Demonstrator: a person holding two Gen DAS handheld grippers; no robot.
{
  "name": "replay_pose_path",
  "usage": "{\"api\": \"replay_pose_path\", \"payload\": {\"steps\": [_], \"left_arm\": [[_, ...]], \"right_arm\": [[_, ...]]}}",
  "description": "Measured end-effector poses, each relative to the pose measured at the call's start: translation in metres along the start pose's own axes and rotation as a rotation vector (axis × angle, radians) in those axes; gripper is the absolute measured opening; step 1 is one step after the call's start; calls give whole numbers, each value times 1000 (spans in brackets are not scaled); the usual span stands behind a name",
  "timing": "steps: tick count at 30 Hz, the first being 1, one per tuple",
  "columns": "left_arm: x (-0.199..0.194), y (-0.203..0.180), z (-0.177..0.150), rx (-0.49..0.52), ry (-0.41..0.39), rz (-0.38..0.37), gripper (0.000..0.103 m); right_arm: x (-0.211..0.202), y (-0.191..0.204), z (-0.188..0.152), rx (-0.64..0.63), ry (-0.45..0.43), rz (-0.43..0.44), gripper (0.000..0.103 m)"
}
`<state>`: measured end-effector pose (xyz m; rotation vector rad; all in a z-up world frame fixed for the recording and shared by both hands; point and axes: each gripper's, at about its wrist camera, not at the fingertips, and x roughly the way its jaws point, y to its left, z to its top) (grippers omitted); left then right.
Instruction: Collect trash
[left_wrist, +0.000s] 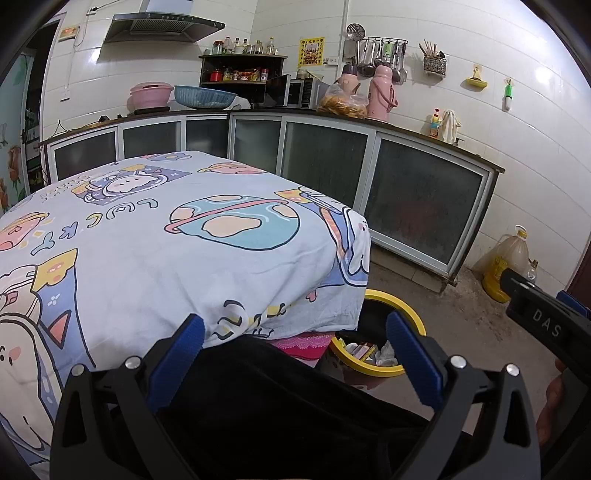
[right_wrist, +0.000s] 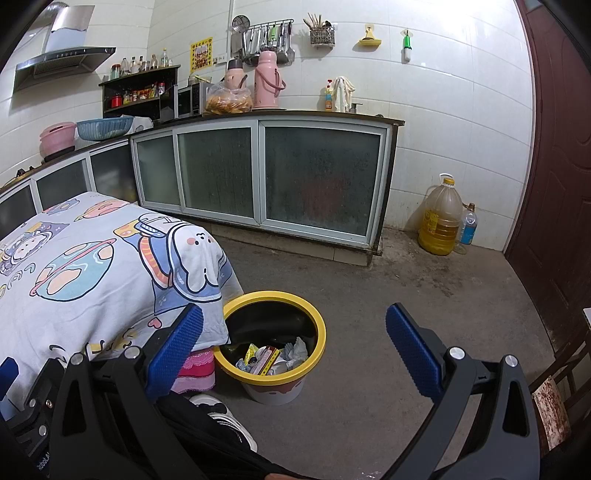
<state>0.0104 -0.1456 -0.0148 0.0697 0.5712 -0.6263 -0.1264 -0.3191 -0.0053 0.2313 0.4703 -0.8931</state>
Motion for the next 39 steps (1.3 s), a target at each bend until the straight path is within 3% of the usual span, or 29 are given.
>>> {"api": "replay_pose_path", "payload": {"steps": [39], "left_arm": [[-1,3,0,15,2,-18,95]], "right_arm": [[3,-2,5,-4,6,5,95]]}}
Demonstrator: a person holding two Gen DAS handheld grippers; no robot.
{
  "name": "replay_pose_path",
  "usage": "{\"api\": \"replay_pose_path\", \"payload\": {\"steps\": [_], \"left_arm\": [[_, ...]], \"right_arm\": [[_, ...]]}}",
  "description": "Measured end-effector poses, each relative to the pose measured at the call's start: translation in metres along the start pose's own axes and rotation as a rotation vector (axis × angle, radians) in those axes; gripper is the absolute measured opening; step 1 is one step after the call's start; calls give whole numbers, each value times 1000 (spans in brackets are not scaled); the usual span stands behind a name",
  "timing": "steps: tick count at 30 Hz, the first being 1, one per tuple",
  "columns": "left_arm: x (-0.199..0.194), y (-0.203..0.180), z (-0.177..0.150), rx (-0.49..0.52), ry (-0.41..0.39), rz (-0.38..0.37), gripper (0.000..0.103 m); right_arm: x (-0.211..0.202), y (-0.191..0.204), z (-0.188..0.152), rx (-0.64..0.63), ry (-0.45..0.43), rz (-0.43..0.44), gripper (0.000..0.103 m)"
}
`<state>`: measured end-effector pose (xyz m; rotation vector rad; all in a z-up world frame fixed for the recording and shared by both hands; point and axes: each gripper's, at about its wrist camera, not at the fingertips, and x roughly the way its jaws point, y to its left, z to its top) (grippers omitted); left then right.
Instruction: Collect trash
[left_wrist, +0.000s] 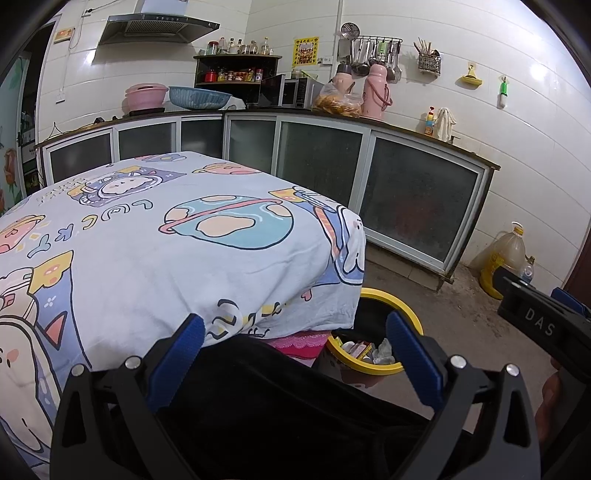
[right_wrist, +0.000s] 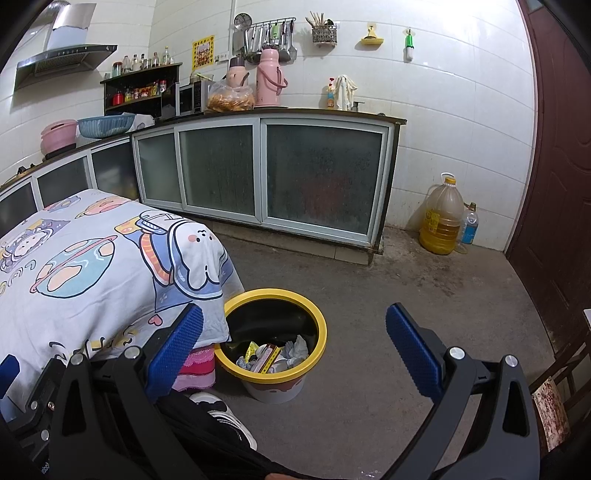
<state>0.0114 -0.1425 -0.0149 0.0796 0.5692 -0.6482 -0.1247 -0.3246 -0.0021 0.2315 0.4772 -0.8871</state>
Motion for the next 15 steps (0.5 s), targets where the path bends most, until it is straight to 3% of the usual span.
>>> {"api": "replay_pose_path", "payload": {"steps": [15], "left_arm": [[1,1,0,2,2,-4,95]], "right_arm": [[0,0,1,0,2,0,95]]}}
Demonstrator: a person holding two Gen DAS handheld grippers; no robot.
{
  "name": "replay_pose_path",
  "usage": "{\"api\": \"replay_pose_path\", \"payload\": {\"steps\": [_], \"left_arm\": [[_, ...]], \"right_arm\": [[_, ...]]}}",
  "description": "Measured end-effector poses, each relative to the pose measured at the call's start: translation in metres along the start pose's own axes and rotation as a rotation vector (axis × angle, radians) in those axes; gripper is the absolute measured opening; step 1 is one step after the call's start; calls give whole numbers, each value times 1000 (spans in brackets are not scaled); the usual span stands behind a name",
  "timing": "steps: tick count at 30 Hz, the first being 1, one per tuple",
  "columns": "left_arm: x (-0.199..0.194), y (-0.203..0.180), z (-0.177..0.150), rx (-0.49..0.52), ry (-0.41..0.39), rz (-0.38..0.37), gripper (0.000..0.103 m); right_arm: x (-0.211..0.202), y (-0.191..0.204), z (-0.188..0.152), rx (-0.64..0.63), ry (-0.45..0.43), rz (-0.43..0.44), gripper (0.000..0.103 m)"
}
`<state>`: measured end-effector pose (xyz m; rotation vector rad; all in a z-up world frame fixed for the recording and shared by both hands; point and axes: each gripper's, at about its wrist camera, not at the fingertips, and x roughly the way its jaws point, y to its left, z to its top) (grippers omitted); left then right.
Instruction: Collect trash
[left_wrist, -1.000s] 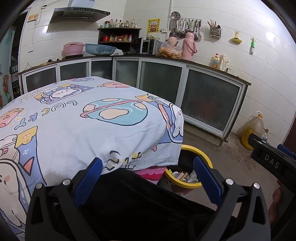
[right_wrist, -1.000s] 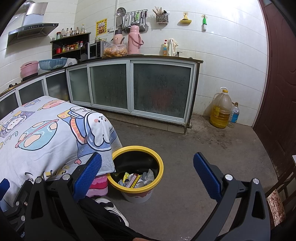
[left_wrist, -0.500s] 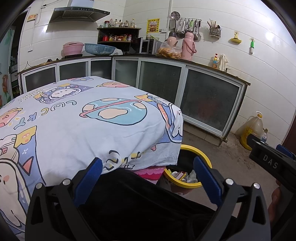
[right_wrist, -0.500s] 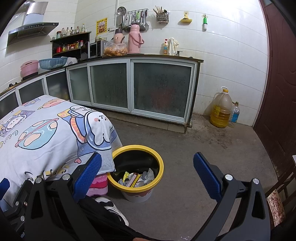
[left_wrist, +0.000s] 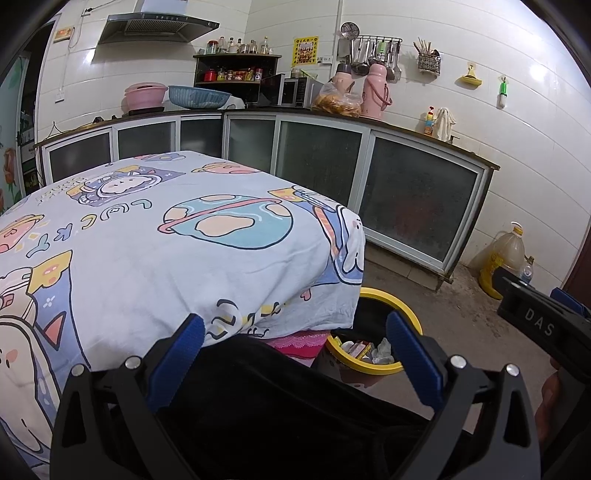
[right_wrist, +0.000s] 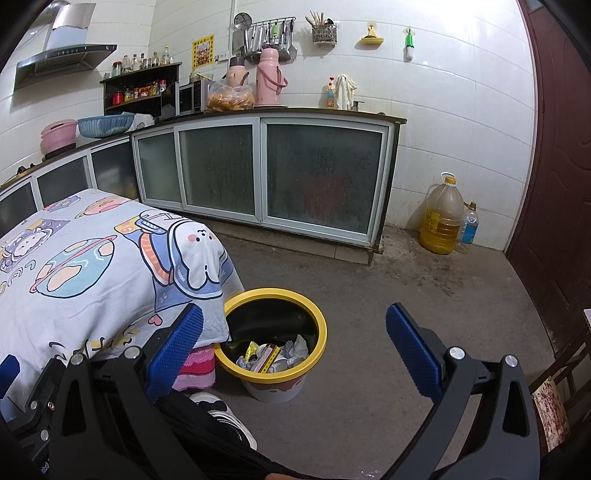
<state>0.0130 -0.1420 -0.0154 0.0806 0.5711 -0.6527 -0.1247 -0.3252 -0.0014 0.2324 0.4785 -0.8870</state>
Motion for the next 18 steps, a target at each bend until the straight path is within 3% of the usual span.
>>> {"api": "replay_pose_path", "payload": {"steps": [8,18], "left_arm": [[0,3,-1,-17,-7,-26,95],[3,1,1,-8,9,3,95]], "right_arm": [[1,-1,-4,0,4,2,95],[4,-2,-4,-1,7,3,95]]}}
